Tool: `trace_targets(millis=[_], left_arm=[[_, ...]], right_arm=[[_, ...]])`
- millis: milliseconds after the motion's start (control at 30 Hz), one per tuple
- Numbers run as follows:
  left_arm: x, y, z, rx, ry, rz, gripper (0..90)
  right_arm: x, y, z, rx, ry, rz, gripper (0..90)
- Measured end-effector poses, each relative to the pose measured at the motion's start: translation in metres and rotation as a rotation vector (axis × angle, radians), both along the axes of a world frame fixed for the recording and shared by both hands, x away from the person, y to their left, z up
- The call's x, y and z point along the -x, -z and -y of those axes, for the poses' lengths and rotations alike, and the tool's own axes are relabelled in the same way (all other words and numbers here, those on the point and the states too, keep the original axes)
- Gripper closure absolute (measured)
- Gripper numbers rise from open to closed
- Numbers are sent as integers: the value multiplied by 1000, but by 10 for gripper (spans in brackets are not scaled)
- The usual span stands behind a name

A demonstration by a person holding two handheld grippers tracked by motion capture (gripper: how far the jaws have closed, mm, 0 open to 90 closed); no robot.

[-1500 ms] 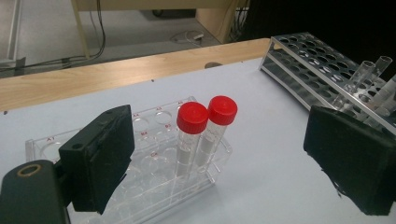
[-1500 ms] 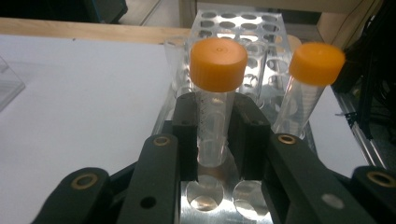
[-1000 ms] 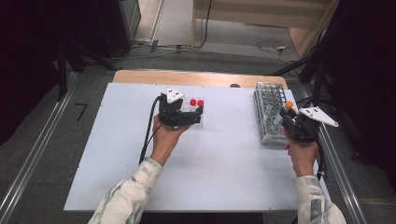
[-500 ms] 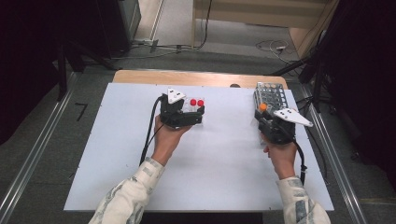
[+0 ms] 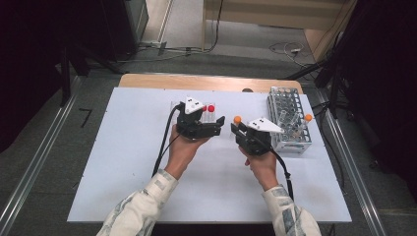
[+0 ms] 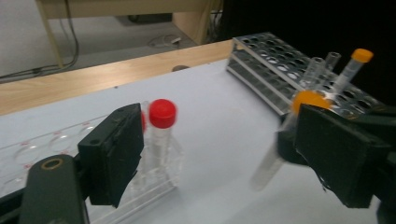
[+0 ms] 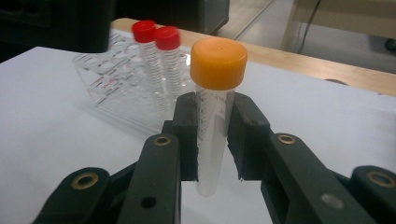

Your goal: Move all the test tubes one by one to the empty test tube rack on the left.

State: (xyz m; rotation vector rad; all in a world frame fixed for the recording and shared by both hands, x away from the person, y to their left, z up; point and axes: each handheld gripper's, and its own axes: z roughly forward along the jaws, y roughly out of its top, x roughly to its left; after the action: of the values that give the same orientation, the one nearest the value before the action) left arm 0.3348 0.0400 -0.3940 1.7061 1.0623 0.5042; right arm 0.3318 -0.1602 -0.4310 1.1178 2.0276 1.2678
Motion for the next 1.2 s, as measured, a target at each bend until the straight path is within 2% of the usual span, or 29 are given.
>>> trace_targets(millis=[100, 233, 467, 633, 733, 867, 933, 1200], left_arm=[[3, 1, 10, 3, 56, 0, 223], [5, 5, 19, -16, 92, -1, 331], [6, 8, 24, -33, 126, 0, 573], [6, 9, 26, -39, 133, -2, 690], [4, 9, 25, -20, 138, -14, 697], [2, 8, 21, -16, 129, -17, 701], [0, 6, 17, -17, 118, -17, 701], [-5, -6, -7, -9, 48, -3, 702]], right_arm=[[2, 3, -9, 3, -24, -6, 710], [7, 4, -17, 7, -51, -2, 710], [10, 2, -18, 3, -57, 1, 710], [12, 2, -18, 11, -65, 7, 709], [12, 1, -17, 13, -63, 5, 701], [12, 1, -15, 9, -95, -16, 522], [13, 1, -14, 18, -105, -36, 405], [15, 7, 4, 40, -88, -59, 294]])
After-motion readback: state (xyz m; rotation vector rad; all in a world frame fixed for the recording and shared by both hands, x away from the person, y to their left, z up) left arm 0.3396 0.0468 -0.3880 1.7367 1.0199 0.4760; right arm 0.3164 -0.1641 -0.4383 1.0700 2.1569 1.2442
